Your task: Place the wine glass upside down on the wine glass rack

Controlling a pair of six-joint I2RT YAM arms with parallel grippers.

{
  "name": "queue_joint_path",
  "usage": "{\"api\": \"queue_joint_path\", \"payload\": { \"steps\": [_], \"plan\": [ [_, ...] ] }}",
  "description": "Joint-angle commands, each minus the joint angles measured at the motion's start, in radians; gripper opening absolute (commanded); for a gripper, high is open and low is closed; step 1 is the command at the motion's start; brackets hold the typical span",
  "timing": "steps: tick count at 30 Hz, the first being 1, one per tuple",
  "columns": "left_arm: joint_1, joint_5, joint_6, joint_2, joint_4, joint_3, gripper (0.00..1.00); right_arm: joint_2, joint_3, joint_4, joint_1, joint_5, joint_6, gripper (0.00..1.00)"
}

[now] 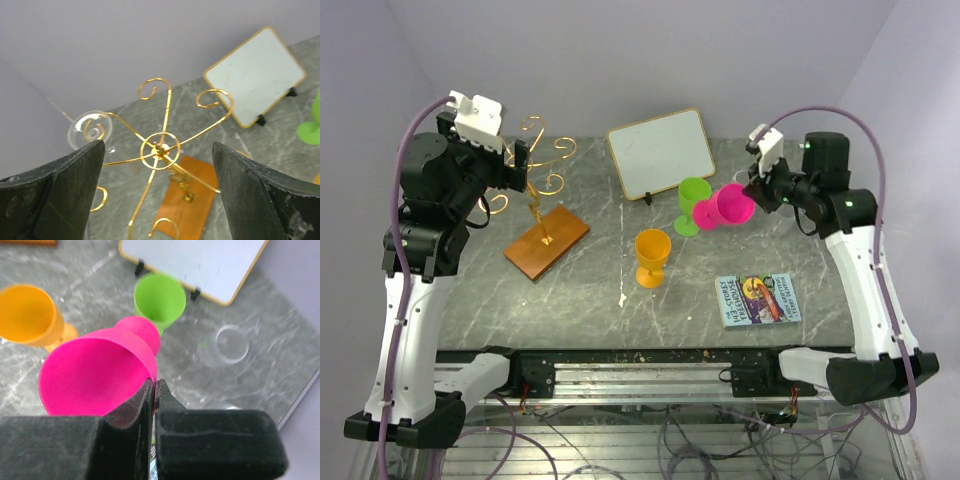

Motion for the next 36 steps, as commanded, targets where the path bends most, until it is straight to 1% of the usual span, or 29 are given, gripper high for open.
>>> {"api": "queue_joint_path", "payload": {
  "steps": [1,5,10,14,17,23,29,33,36],
  "plan": [
    [0.013,0.178,-0.16,-0.004,0.057,0.009,0.98,-0.057,0.11,-0.006,-0.008,-0.184,-0.044,0.0],
    [0.015,0.265,-0.248,-0.013,0.097,-0.03,0.98,-0.11,0.142,0.132,-0.008,-0.286,0.013,0.0],
    [-0.002,0.382,-0.367,0.029,0.112,0.0,0.96,-0.066,0.212,0.316,-0.001,-0.39,0.178,0.0],
    [-0.059,0.416,-0.442,0.096,0.145,0.038,0.95,-0.024,0.239,0.467,0.018,-0.392,0.347,0.0],
    [-0.099,0.423,-0.499,0.153,0.174,0.085,0.94,0.008,0.263,0.536,0.038,-0.368,0.427,0.0],
    [-0.181,0.444,-0.619,0.285,0.232,0.172,0.89,0.044,0.299,0.614,0.056,-0.363,0.55,0.0],
    [-0.242,0.488,-0.703,0.366,0.28,0.198,0.86,0.039,0.305,0.613,0.065,-0.343,0.567,0.0],
    [-0.266,0.508,-0.731,0.389,0.315,0.181,0.8,0.034,0.31,0.596,0.065,-0.338,0.555,0.0],
    [-0.273,0.517,-0.727,0.396,0.329,0.182,0.73,0.034,0.311,0.59,0.065,-0.353,0.555,0.0]
  ]
}}
